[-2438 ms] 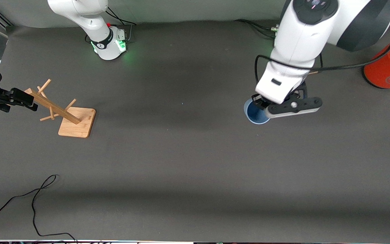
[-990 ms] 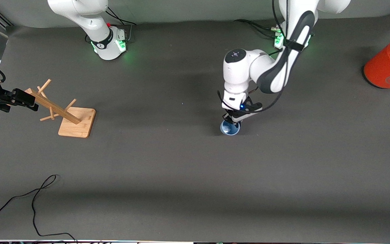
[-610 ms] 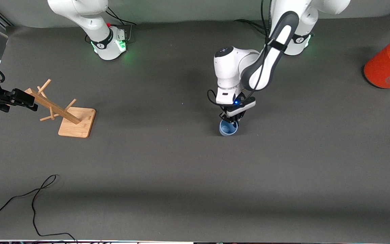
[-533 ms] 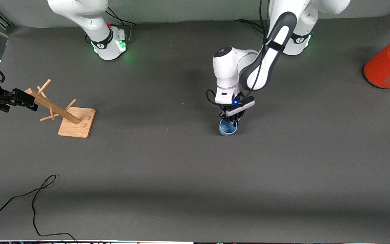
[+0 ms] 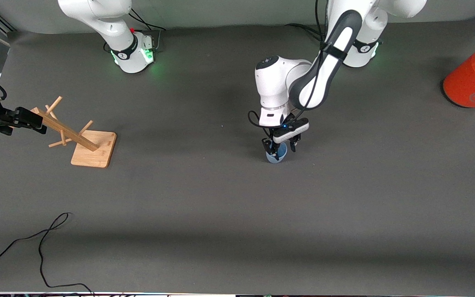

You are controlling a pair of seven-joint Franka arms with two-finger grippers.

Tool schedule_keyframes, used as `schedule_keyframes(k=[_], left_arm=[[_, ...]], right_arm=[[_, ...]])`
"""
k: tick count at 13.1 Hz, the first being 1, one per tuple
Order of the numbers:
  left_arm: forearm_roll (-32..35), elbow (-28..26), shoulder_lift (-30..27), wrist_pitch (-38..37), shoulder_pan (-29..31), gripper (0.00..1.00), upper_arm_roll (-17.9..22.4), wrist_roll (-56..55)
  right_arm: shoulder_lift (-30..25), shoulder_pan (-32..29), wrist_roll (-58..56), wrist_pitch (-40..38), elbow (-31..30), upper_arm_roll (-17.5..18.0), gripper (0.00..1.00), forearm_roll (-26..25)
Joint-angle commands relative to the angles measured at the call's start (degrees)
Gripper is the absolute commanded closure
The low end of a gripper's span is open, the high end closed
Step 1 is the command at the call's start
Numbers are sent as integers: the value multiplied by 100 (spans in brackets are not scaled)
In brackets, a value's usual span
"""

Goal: Rotate and upright cup with both arms
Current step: 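Lower the upright cup onto the table with the left gripper, then open the left gripper and lift it away from the cup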

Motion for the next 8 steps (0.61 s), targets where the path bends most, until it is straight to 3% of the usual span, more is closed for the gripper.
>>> schedule_keyframes(k=[1,3,5,8], left_arm=[[-1482,528,-416,-822,184,0,16,1908],[-2600,1457,-426,-1953,490,0,43,3560],[-3279,2251,-435,-3019,1008,0,43,4969],[-3990,2491,-934,-3681,2123,0,43,6832]], right_arm=[[-78,34,-118,-14,-42,-39,0,-2],[-69,34,-127,-14,-33,-39,0,-2],[-69,34,-118,-14,-33,-39,0,-2],[-69,34,-118,-6,-33,-39,0,-2]])
